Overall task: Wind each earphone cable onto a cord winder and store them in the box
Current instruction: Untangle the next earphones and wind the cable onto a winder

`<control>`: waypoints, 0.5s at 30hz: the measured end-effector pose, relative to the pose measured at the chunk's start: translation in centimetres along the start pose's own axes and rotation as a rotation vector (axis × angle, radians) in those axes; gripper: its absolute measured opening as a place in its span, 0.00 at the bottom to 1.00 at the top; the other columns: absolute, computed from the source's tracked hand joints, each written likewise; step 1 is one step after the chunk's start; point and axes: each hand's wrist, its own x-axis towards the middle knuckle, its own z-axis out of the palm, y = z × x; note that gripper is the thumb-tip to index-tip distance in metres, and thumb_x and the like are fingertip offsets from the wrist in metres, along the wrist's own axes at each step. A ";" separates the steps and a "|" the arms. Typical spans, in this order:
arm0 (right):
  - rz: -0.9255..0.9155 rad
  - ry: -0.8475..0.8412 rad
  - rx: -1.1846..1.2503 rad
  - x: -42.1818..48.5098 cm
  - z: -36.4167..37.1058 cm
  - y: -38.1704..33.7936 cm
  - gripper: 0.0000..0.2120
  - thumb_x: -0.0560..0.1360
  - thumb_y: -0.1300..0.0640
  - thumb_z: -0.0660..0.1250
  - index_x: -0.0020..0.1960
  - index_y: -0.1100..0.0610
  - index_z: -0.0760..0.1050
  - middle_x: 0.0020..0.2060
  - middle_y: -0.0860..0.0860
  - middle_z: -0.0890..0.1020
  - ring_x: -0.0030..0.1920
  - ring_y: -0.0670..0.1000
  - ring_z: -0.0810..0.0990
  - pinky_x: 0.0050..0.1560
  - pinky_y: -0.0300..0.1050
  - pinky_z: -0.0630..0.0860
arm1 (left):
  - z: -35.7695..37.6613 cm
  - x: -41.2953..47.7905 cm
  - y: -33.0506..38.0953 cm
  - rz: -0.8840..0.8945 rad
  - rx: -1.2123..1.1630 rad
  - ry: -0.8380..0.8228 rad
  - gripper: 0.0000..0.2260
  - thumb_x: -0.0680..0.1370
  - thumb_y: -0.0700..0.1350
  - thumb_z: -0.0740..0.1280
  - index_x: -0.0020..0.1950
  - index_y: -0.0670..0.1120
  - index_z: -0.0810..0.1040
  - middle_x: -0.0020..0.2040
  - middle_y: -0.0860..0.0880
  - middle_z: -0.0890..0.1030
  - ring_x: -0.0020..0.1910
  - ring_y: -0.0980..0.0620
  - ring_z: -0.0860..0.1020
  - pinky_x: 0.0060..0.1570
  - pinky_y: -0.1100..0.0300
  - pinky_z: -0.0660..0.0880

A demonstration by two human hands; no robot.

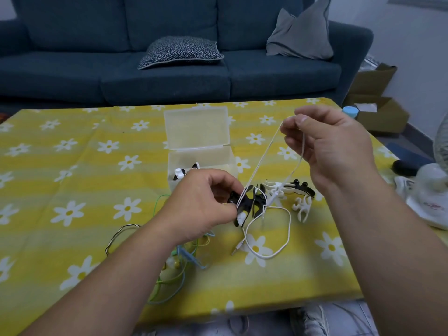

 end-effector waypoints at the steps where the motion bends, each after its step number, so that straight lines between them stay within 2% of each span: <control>1: 0.008 0.012 -0.003 0.1 -0.1 0.0 0.07 0.77 0.67 0.66 0.46 0.57 0.79 0.36 0.52 0.85 0.43 0.52 0.85 0.48 0.46 0.80 | 0.0 0.0 0.0 0.008 -0.006 0.007 0.09 0.63 0.39 0.73 0.40 0.50 0.84 0.40 0.48 0.85 0.41 0.45 0.83 0.47 0.53 0.80; 3: 0.032 0.042 -0.012 0.4 -0.3 0.1 0.07 0.77 0.67 0.66 0.46 0.57 0.79 0.35 0.51 0.84 0.42 0.52 0.85 0.47 0.45 0.80 | -0.1 -0.1 0.1 0.030 -0.014 0.028 0.09 0.63 0.39 0.73 0.40 0.50 0.83 0.40 0.49 0.85 0.41 0.46 0.83 0.46 0.55 0.80; 6: 0.082 0.083 -0.019 0.9 -0.7 0.5 0.06 0.77 0.67 0.66 0.46 0.57 0.79 0.34 0.51 0.84 0.40 0.51 0.85 0.46 0.44 0.80 | -0.2 -0.1 0.4 0.074 -0.018 0.056 0.11 0.64 0.36 0.72 0.41 0.51 0.82 0.40 0.48 0.85 0.43 0.40 0.83 0.48 0.47 0.80; 9: 0.144 0.096 -0.041 1.3 -0.9 1.0 0.06 0.77 0.66 0.66 0.48 0.57 0.79 0.35 0.52 0.84 0.40 0.51 0.85 0.45 0.43 0.81 | -0.3 -0.4 1.0 0.101 -0.042 0.073 0.12 0.64 0.35 0.70 0.42 0.50 0.82 0.39 0.46 0.85 0.42 0.38 0.81 0.45 0.47 0.80; 12: 0.209 0.096 -0.084 1.6 -1.0 1.4 0.06 0.78 0.66 0.66 0.49 0.57 0.79 0.36 0.52 0.84 0.39 0.50 0.85 0.43 0.42 0.81 | -0.3 -0.8 1.4 0.091 -0.075 0.075 0.12 0.65 0.35 0.69 0.42 0.50 0.82 0.38 0.46 0.85 0.38 0.37 0.81 0.37 0.52 0.77; 15: 0.245 0.096 -0.139 1.8 -1.2 2.1 0.06 0.77 0.67 0.66 0.50 0.59 0.79 0.34 0.51 0.84 0.38 0.50 0.85 0.42 0.42 0.81 | -0.4 -1.1 1.6 0.084 -0.101 0.086 0.12 0.68 0.32 0.69 0.43 0.49 0.81 0.36 0.46 0.84 0.31 0.47 0.78 0.32 0.61 0.72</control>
